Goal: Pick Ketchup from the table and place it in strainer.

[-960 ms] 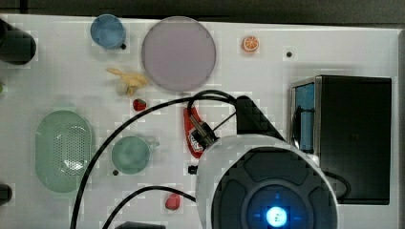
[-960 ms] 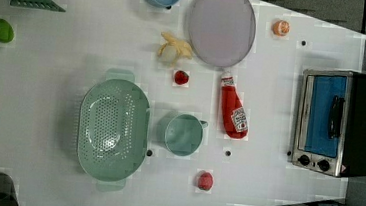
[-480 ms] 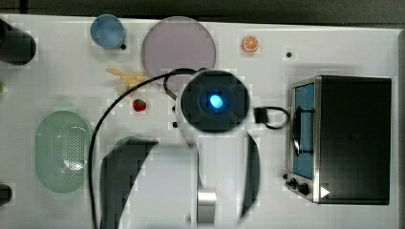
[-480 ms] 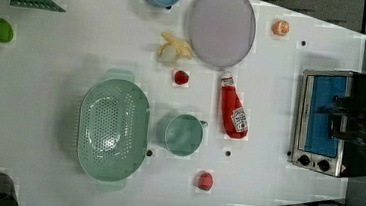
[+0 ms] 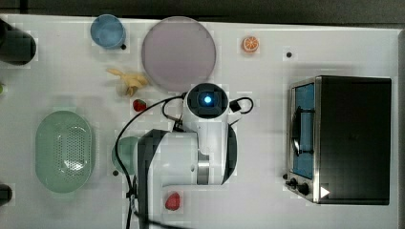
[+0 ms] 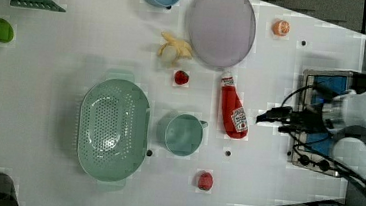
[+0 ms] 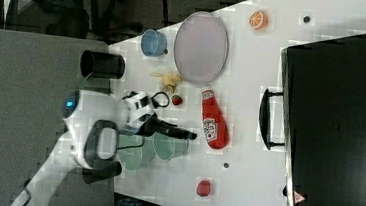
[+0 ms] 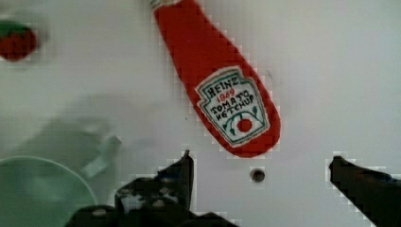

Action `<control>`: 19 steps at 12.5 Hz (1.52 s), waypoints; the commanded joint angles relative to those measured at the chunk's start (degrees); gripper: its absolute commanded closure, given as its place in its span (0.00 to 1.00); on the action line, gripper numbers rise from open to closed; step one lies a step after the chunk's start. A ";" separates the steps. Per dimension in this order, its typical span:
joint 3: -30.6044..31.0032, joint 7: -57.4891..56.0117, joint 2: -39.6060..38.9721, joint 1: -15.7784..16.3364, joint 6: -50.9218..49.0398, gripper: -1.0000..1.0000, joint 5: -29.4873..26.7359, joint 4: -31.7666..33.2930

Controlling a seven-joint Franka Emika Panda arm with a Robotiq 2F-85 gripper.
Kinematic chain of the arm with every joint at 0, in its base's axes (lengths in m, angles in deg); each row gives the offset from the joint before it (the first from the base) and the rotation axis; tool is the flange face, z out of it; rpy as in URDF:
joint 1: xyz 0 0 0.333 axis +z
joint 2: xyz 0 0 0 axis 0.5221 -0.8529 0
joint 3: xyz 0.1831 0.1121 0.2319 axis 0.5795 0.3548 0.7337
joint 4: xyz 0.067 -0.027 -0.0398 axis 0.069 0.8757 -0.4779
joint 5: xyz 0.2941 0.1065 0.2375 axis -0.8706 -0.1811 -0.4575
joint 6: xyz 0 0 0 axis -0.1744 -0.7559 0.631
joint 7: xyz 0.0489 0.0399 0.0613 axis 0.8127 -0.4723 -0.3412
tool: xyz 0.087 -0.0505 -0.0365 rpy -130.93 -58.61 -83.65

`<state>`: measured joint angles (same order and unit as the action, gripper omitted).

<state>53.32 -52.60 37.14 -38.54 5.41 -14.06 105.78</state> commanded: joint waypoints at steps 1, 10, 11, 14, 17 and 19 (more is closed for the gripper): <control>-0.02 -16.58 -1.18 0.51 5.92 0.00 -0.24 -0.27; -0.09 -22.25 -14.29 0.69 19.45 0.00 3.80 1.40; -0.10 -22.28 -15.47 0.69 20.49 0.00 3.80 1.38; -0.17 -22.26 -18.26 0.70 24.49 0.00 3.84 1.53; -0.07 -22.25 -18.87 0.79 24.47 0.15 3.84 1.20; -0.24 -22.25 -18.51 0.67 24.35 0.37 3.84 1.04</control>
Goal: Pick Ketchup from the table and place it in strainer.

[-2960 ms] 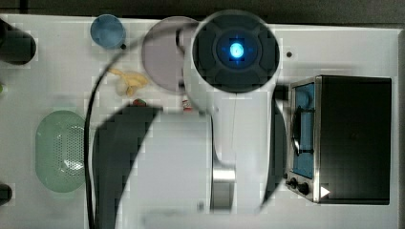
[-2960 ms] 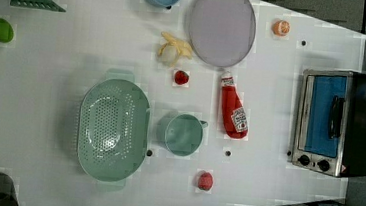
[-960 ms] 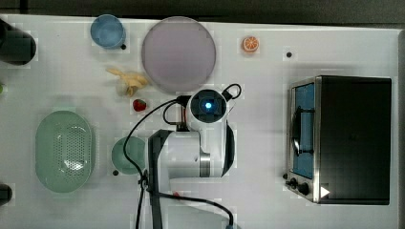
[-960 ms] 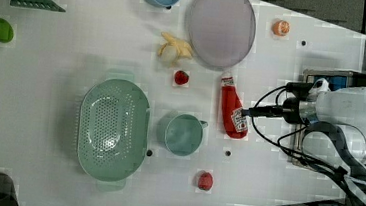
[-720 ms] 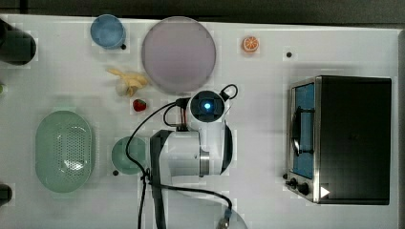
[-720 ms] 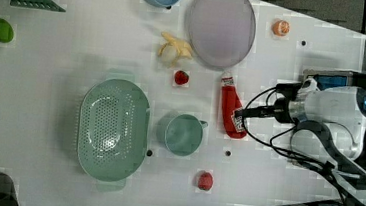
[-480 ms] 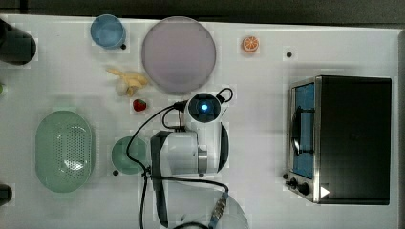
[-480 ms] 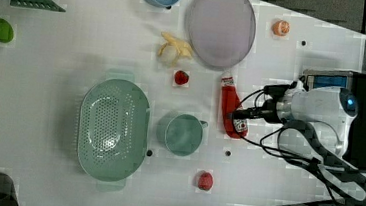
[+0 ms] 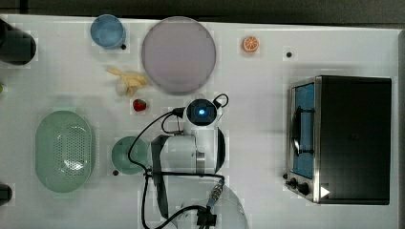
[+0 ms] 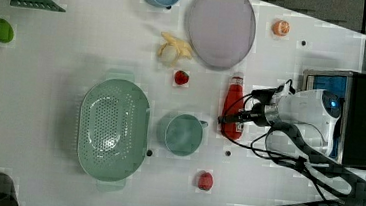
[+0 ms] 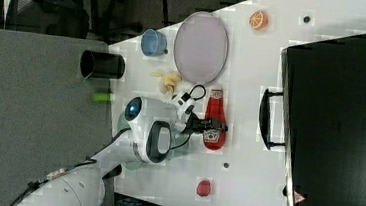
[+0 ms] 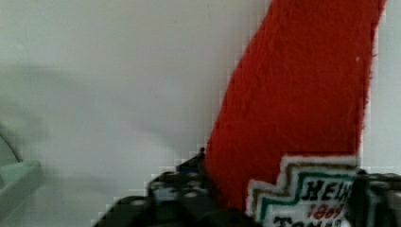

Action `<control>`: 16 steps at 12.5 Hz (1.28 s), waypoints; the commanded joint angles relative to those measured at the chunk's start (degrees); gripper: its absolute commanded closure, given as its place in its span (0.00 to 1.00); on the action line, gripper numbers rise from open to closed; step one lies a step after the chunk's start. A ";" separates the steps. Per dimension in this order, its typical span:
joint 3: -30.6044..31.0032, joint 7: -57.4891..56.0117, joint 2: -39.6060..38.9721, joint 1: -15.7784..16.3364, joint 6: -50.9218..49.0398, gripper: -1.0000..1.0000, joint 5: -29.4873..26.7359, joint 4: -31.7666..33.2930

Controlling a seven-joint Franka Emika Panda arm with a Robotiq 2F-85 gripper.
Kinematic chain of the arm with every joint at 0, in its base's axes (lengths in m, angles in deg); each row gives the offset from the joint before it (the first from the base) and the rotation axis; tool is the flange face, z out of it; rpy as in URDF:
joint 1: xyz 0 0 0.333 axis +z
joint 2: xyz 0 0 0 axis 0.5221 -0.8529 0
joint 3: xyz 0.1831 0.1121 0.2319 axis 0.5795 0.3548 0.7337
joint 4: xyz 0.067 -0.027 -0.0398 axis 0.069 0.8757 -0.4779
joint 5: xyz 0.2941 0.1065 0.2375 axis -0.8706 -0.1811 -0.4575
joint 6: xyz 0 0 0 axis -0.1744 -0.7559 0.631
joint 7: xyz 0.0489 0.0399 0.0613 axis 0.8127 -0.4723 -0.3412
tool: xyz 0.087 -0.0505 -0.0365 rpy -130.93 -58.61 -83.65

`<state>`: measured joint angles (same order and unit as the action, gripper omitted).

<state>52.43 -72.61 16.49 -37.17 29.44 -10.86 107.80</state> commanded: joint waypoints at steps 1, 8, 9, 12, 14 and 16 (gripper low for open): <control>0.57 -2.26 2.74 -0.73 -0.12 0.37 0.64 -1.29; 4.28 -0.47 23.97 -0.01 -20.01 0.37 0.59 -4.92; 5.24 0.85 26.87 0.23 -23.05 0.37 0.58 -6.25; 9.69 9.06 31.43 1.74 -30.43 0.37 0.06 -9.21; 14.10 16.88 30.99 3.01 -30.65 0.37 -2.18 -10.20; 19.01 26.29 28.99 4.18 -29.47 0.37 -4.69 -10.56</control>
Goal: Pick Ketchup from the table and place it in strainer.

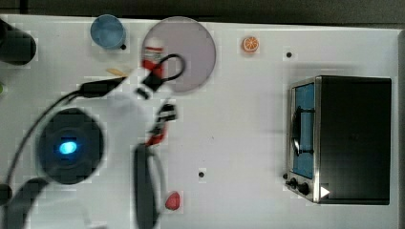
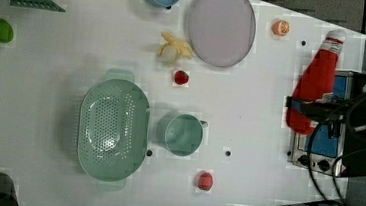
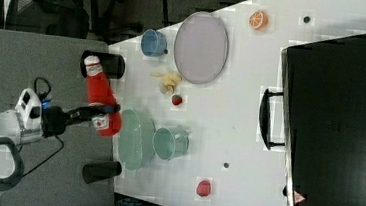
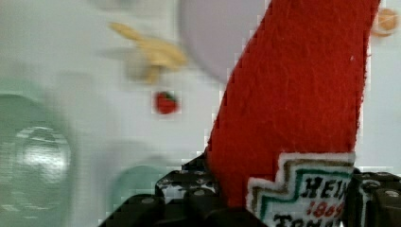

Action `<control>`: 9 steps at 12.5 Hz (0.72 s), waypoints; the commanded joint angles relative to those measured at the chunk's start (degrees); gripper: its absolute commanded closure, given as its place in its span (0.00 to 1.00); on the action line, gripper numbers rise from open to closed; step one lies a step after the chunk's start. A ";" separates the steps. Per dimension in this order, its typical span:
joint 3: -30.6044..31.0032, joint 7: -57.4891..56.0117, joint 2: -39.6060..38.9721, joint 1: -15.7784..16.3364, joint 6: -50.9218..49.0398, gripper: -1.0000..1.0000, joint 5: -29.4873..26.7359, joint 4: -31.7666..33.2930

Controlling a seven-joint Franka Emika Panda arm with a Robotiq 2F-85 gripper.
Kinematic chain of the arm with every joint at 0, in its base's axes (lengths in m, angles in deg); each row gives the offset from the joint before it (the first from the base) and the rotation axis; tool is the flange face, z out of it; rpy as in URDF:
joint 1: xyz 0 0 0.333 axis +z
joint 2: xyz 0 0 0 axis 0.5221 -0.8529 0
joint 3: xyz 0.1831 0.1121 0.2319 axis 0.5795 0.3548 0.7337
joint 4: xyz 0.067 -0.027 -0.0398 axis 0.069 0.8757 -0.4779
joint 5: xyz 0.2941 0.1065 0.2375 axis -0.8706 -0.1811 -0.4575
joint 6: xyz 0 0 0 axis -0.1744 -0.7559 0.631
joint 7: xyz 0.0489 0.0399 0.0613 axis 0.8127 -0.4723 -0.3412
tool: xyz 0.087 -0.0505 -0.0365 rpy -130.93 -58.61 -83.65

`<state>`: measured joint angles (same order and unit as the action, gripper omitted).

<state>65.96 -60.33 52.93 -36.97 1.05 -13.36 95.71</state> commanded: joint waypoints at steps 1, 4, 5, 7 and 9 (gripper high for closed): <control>8.01 18.73 -9.04 4.45 1.16 0.37 -2.73 1.14; 14.54 26.37 -14.91 5.47 10.56 0.37 -2.62 0.72; 15.99 28.55 -17.00 5.75 13.64 0.37 -2.56 0.73; 18.10 30.95 -21.45 6.79 17.70 0.37 -2.16 0.75; 18.71 31.05 -26.13 8.62 20.67 0.37 -0.72 0.83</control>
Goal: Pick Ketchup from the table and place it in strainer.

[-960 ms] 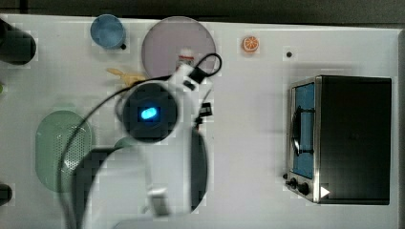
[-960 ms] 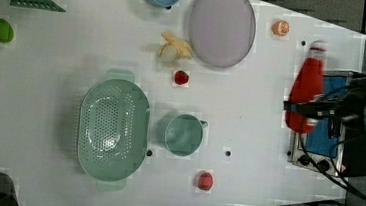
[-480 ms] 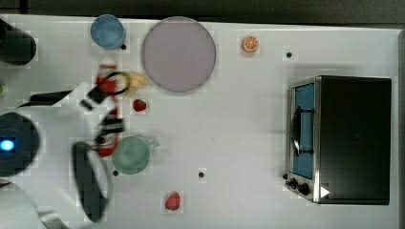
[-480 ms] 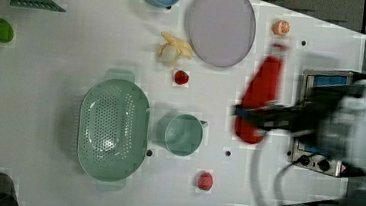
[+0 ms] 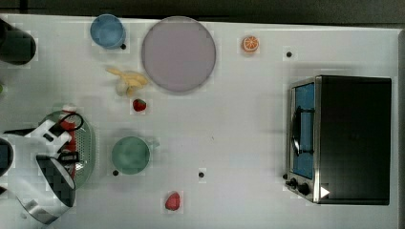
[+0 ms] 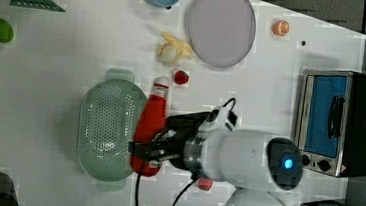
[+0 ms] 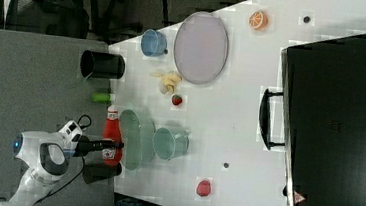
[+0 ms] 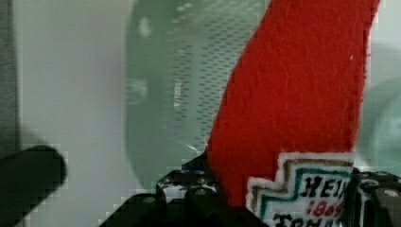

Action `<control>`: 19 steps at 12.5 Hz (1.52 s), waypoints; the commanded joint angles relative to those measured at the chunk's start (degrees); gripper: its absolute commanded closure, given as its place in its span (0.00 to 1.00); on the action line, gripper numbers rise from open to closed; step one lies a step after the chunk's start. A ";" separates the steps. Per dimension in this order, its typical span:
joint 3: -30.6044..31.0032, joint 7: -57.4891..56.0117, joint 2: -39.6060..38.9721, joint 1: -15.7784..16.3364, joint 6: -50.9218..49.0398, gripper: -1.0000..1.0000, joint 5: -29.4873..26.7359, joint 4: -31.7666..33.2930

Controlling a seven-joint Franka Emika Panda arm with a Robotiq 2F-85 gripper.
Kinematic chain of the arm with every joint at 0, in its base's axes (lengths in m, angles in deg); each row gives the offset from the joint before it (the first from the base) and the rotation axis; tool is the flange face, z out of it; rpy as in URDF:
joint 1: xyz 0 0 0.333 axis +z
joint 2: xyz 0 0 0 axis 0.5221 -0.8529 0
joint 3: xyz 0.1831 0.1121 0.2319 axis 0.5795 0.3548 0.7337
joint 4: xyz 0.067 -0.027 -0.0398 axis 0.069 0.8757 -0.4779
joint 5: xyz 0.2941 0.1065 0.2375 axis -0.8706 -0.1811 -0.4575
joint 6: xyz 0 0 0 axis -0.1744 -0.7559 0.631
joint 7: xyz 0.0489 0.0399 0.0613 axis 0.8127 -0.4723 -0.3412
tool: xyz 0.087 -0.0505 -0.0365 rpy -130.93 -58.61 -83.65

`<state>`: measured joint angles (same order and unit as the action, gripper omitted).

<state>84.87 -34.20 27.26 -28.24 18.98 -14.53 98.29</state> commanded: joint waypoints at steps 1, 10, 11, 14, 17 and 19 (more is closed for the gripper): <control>-0.29 5.19 -2.76 0.73 4.94 0.37 2.03 -1.73; -1.33 14.45 -9.89 2.34 13.12 0.00 9.66 -1.14; -1.32 15.81 -8.85 2.15 13.05 0.00 9.41 -1.21; -1.33 18.84 -2.25 -0.26 9.24 0.00 9.23 -1.70; -1.49 18.65 6.44 -5.00 -4.16 0.00 7.51 -3.93; -2.56 18.25 11.33 -8.29 -14.44 0.00 4.25 -6.02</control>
<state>83.31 -19.01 37.83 -34.08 6.25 -9.91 94.82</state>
